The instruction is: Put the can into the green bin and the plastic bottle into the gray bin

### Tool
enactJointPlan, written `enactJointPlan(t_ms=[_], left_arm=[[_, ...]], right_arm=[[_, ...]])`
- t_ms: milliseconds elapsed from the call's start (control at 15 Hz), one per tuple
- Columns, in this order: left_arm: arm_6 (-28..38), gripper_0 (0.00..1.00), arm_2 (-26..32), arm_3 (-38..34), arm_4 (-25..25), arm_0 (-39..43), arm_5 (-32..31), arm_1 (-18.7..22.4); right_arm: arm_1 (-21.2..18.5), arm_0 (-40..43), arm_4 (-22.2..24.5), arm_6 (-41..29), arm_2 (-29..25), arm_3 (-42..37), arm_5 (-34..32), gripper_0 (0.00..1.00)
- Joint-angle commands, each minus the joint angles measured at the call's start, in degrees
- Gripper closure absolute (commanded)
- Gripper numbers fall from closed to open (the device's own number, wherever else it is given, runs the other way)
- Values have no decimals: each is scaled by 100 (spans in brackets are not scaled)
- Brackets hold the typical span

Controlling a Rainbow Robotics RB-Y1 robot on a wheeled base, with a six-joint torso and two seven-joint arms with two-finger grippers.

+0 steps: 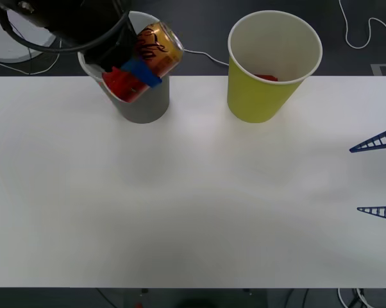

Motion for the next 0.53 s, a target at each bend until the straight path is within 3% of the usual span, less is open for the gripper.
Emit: enactJointPlan(t_ms=[67, 533], left_arm=[[117, 97, -568, 497, -284, -670, 209, -319], [134, 98, -1578, 2396, -495, -1979, 807, -1426]], right_arm=[[0, 0, 0, 0, 0, 0, 0, 0], [0, 0, 0, 0, 0, 0, 0, 0]])
